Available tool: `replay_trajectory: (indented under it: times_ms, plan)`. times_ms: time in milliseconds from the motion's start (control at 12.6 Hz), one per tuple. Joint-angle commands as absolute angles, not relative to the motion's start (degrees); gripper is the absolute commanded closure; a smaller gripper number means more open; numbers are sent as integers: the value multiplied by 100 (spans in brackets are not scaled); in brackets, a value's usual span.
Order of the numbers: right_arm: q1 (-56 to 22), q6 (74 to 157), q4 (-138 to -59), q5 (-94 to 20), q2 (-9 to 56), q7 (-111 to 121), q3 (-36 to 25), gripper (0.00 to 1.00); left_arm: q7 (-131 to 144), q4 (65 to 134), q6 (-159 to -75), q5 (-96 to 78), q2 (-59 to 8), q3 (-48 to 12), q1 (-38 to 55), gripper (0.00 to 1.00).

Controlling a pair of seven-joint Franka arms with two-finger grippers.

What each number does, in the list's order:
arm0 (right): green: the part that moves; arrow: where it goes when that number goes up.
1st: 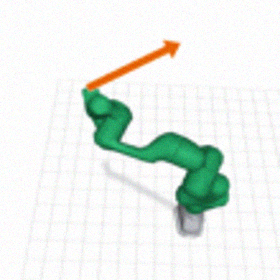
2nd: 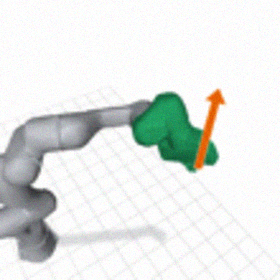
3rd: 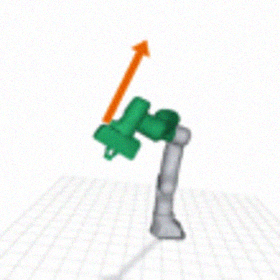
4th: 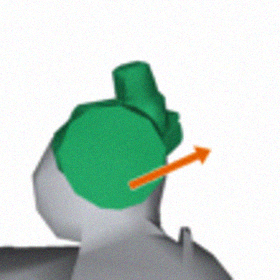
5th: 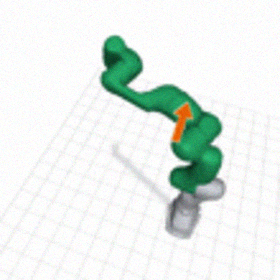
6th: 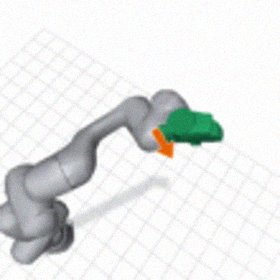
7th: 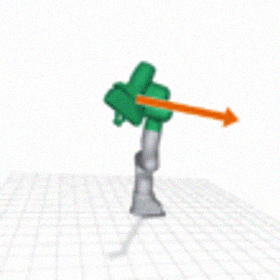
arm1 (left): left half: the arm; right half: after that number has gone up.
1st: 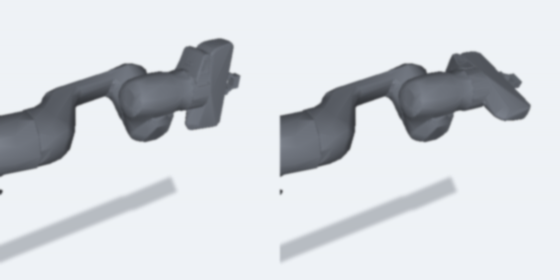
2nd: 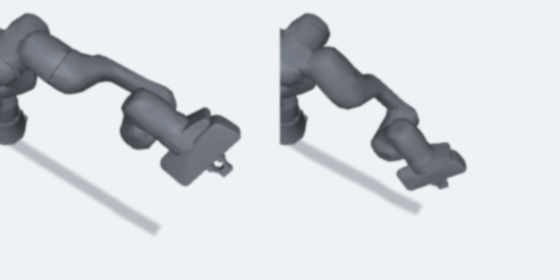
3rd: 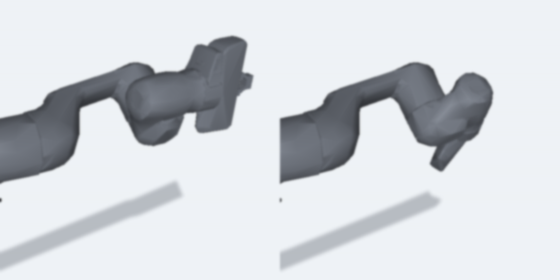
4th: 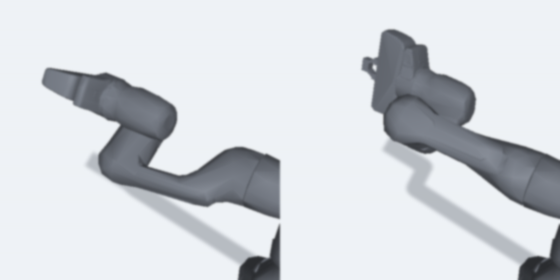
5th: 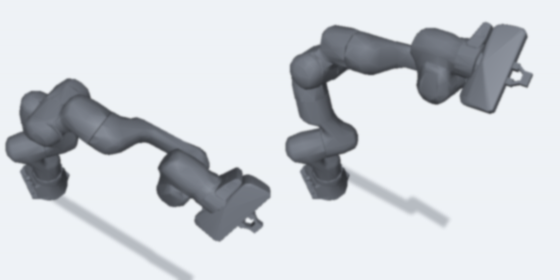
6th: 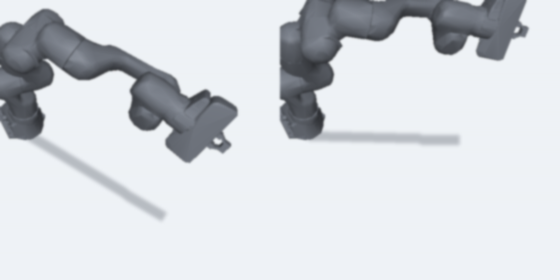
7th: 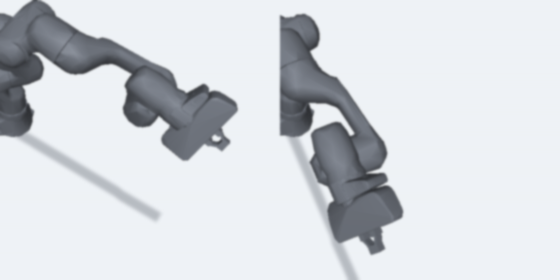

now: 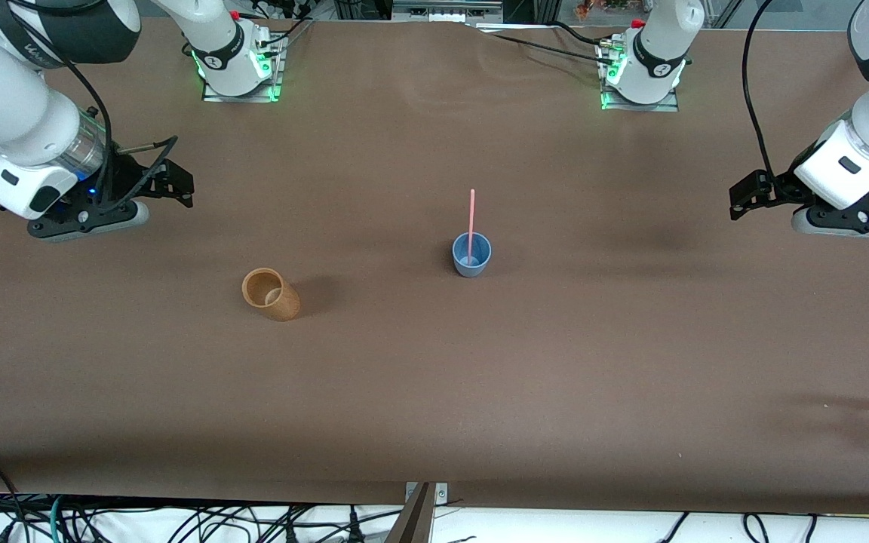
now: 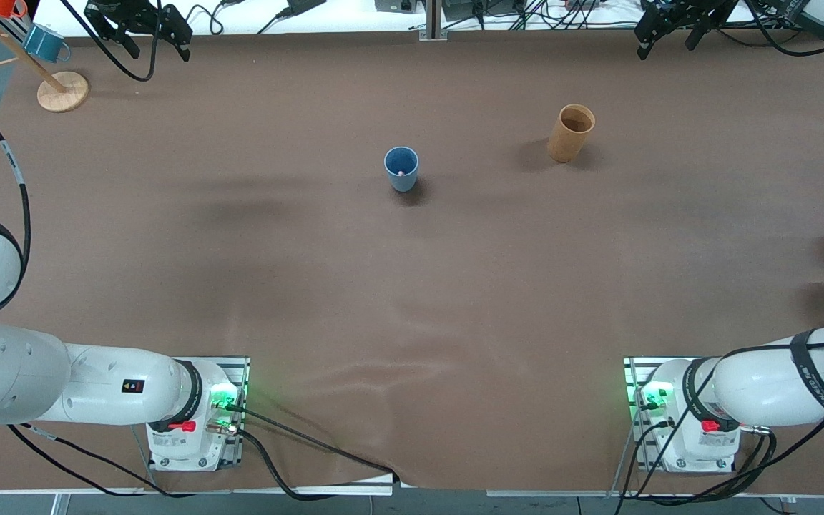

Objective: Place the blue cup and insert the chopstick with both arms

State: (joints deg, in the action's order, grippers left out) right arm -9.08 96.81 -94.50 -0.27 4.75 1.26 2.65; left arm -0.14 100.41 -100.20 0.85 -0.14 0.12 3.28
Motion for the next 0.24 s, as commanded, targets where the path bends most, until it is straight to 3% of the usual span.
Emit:
replay_trajectory:
  times_ms: [0,158]
  plan:
    - [-905,9738,-9536,35,308,255,246,0,26,9958,-9914,9,0,44,360,0]
    - [-905,9738,-9545,26,290,263,255,0,18,9958,-9914,9,0,44,360,0]
